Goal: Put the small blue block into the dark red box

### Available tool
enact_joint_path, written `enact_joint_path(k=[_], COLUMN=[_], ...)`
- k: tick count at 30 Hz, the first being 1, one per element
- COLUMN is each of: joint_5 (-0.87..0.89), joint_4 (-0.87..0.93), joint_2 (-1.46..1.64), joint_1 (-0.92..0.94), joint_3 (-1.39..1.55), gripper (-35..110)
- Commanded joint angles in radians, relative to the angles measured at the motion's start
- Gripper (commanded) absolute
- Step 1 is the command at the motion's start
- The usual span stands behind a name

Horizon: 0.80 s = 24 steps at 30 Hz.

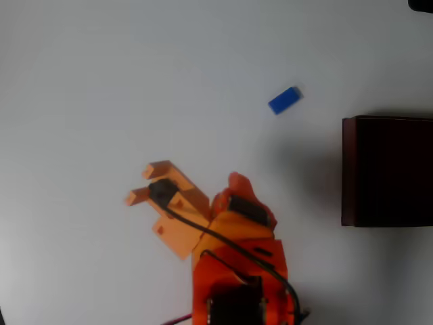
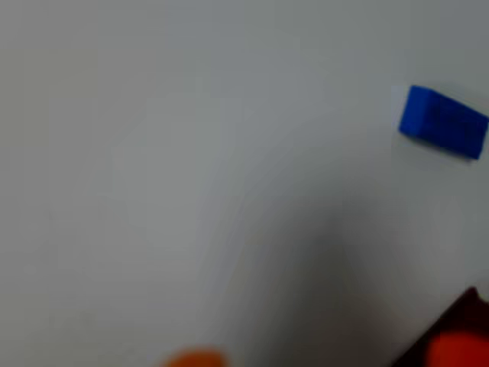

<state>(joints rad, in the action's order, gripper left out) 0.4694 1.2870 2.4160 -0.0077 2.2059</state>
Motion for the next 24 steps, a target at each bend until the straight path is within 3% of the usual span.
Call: enact_joint_path(k=[1, 11, 24], joint_5=[-0.02, -0.005, 0.552], joint_4=[-0.005, 0.067, 0.213], joint_2=[-0.029, -0.362, -0.6], joint_1=[0.029, 0.172, 0.279], joint_3=[-0.075, -0.367, -0.588], gripper=[13, 13, 14])
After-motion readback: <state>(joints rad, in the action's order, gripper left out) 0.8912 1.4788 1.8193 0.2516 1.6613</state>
